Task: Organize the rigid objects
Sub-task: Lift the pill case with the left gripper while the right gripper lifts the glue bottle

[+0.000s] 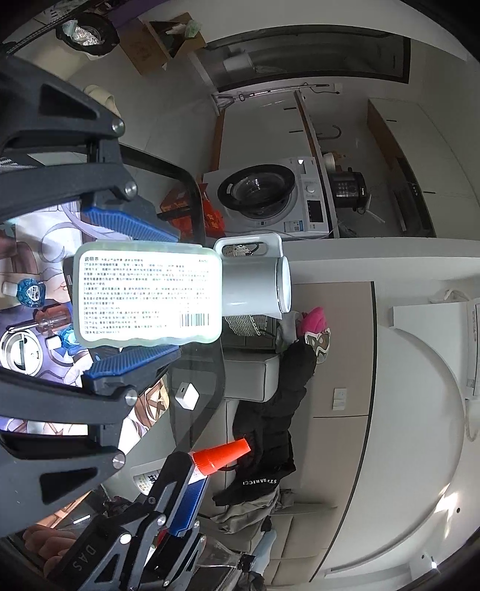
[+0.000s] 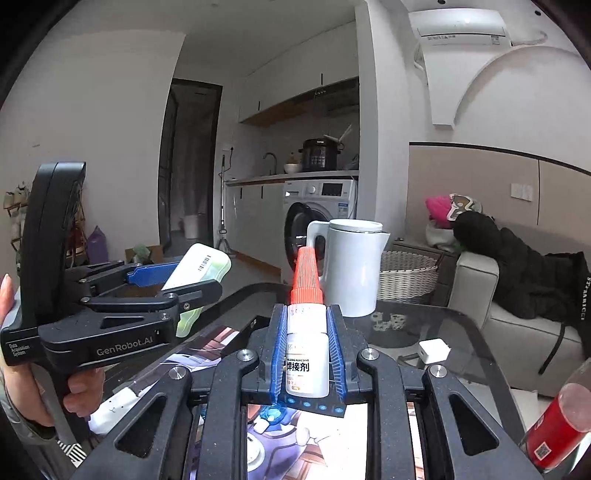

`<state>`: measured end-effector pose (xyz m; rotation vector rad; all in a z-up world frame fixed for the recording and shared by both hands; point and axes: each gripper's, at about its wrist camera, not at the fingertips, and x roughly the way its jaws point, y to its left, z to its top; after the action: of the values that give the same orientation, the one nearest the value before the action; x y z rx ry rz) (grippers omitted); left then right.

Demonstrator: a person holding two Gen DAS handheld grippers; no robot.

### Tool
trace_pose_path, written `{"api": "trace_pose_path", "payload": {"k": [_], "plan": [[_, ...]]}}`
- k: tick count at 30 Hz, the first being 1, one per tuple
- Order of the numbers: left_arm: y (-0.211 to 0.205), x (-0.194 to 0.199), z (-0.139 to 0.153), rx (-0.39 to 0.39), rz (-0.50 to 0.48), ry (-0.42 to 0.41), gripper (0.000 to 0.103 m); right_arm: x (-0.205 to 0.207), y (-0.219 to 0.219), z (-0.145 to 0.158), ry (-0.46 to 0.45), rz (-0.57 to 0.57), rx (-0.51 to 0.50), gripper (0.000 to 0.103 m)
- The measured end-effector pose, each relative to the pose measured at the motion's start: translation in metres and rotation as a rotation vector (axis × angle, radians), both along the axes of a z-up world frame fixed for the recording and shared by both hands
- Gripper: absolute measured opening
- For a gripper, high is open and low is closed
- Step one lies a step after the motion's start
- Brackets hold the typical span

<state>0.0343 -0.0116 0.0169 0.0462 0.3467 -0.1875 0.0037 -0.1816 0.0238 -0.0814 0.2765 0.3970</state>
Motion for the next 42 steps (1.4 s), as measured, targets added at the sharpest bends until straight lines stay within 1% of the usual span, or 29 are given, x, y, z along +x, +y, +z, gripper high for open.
{"api": "trace_pose_path", "payload": {"k": [6,13,17,22,28,32,36,42], "plan": [[-0.003,0.002,-0.001,-0.006,0.006,0.001,0.054,0.006,-0.005,-0.002,0.028,-0.002,0.015,0.021],[-0.002,0.020,0.001,-0.036,0.033,-0.001,0.054,0.018,0.002,0.003,0.007,0.005,0.032,0.021],[-0.001,0.036,-0.001,-0.046,0.053,-0.004,0.054,0.035,0.009,0.007,0.013,0.009,0.059,0.021],[0.000,0.056,-0.005,-0.028,0.084,-0.022,0.054,0.058,0.016,0.007,0.007,-0.001,0.071,0.021],[0.004,0.077,-0.006,-0.055,0.121,-0.034,0.054,0.087,0.021,0.004,0.013,-0.030,0.089,0.021],[0.006,0.086,-0.009,-0.081,0.129,-0.031,0.054,0.101,0.024,0.002,0.005,-0.039,0.095,0.021],[0.005,0.090,-0.011,-0.083,0.138,-0.041,0.054,0.111,0.027,-0.004,0.021,-0.042,0.102,0.021],[0.006,0.099,-0.018,-0.084,0.136,-0.026,0.054,0.124,0.028,-0.011,0.038,-0.046,0.103,0.021]]}}
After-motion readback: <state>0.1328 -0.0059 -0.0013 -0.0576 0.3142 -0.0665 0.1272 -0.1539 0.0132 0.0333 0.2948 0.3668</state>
